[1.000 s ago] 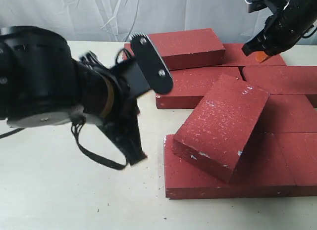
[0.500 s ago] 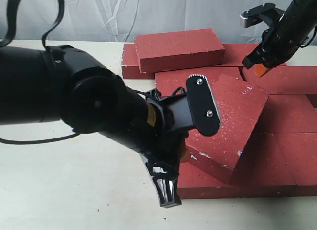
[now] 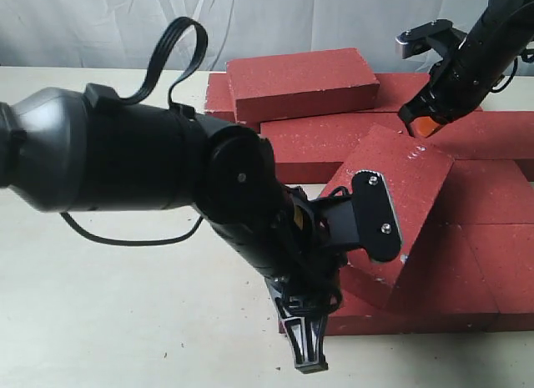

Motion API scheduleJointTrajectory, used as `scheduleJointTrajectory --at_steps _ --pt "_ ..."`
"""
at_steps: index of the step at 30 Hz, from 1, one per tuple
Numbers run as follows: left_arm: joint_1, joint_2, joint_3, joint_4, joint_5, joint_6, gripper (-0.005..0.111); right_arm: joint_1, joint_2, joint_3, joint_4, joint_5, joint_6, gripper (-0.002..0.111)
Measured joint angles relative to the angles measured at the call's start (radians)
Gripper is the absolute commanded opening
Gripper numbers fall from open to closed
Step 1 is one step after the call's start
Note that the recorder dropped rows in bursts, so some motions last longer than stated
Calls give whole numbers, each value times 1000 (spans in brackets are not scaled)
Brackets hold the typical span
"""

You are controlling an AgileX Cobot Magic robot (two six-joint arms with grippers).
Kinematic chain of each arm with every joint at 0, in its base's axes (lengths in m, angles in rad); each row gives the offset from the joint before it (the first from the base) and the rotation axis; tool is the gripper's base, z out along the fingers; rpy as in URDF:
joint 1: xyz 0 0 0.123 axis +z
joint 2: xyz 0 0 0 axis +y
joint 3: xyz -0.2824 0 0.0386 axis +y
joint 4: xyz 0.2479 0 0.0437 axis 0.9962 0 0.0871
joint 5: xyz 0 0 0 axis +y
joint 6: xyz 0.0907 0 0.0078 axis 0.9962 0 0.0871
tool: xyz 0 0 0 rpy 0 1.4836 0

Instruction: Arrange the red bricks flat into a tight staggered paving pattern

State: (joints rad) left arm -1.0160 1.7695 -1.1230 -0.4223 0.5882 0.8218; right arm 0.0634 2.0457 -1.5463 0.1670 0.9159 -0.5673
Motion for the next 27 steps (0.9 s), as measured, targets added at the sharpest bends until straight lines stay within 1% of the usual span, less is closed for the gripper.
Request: scheduleJointTrajectory --at_steps 6,11,20,27 --pt "0 48 -8 -2 -82 2 0 0 6 0 0 6 -2 -1" --pt "0 48 -12 -2 -167 2 0 0 6 0 0 73 -34 -1" --pt "0 49 -12 0 -182 2 0 0 -3 -2 9 110 -60 -1" --pt "0 47 -10 51 -175 -3 0 -6 -48 -9 110 112 -89 -1"
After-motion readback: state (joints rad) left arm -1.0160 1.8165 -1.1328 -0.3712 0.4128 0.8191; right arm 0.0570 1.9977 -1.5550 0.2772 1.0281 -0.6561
